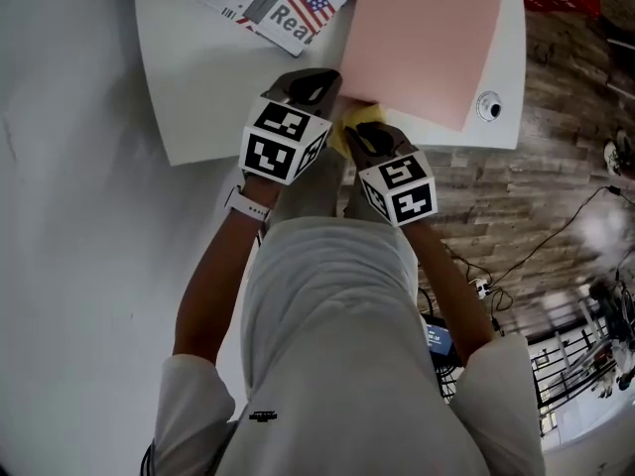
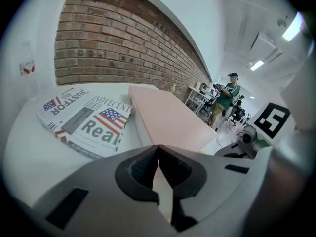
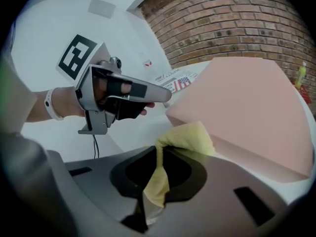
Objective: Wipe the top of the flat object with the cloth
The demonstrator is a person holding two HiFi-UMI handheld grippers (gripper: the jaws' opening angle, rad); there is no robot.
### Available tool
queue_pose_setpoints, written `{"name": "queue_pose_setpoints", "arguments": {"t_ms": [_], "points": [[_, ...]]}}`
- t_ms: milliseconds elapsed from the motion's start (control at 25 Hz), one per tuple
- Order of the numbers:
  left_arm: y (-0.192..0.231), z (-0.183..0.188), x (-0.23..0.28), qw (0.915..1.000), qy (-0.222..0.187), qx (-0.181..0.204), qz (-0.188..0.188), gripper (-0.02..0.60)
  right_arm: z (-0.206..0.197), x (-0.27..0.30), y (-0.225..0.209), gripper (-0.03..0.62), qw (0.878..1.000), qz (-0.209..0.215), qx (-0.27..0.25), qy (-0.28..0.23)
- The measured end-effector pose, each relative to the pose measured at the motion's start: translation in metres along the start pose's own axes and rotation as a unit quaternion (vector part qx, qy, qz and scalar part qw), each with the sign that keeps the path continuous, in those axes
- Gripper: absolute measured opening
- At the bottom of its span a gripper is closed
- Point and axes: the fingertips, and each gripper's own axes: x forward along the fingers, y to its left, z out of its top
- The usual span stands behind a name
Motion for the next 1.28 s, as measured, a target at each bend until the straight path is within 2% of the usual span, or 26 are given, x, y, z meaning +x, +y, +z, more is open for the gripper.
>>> {"name": "queue_pose_setpoints", "arguments": {"t_ms": [200, 440, 600, 760, 960, 1080, 1200, 1280], "points": [[0.020, -0.015, -0.033, 0.9986, -0.014, -0.035, 0.037, 0.020, 0.010, 0.015, 0.029, 0.049, 0.998, 0.049, -0.035, 0.000], [0.033, -0.026, -0.064, 0.9931, -0.043, -0.082, 0.071, 0.020, 0.032, 0.011, 0.060, 0.049, 0.990, 0.111, -0.081, -0.003], [0.027, -0.018, -0.084, 0.9859, -0.081, -0.112, 0.094, 0.020, 0.058, -0.008, 0.062, 0.049, 0.983, 0.127, -0.135, 0.007], [0.022, -0.011, -0.097, 0.9770, -0.110, -0.147, 0.108, 0.020, 0.100, -0.022, 0.051, 0.049, 0.970, 0.132, -0.205, 0.015], [0.005, -0.013, -0.085, 0.9729, -0.115, -0.169, 0.108, 0.019, 0.147, -0.012, 0.031, 0.049, 0.963, 0.137, -0.232, 0.012], [-0.013, -0.017, -0.064, 0.9753, -0.102, -0.175, 0.089, 0.018, 0.156, 0.012, 0.016, 0.049, 0.960, 0.130, -0.244, 0.030], [-0.033, -0.016, -0.038, 0.9779, -0.091, -0.172, 0.078, 0.018, 0.154, 0.028, 0.004, 0.049, 0.949, 0.137, -0.277, 0.067], [-0.043, -0.014, -0.022, 0.9771, -0.090, -0.178, 0.074, 0.019, 0.147, 0.034, -0.001, 0.049, 0.934, 0.146, -0.311, 0.098]]}}
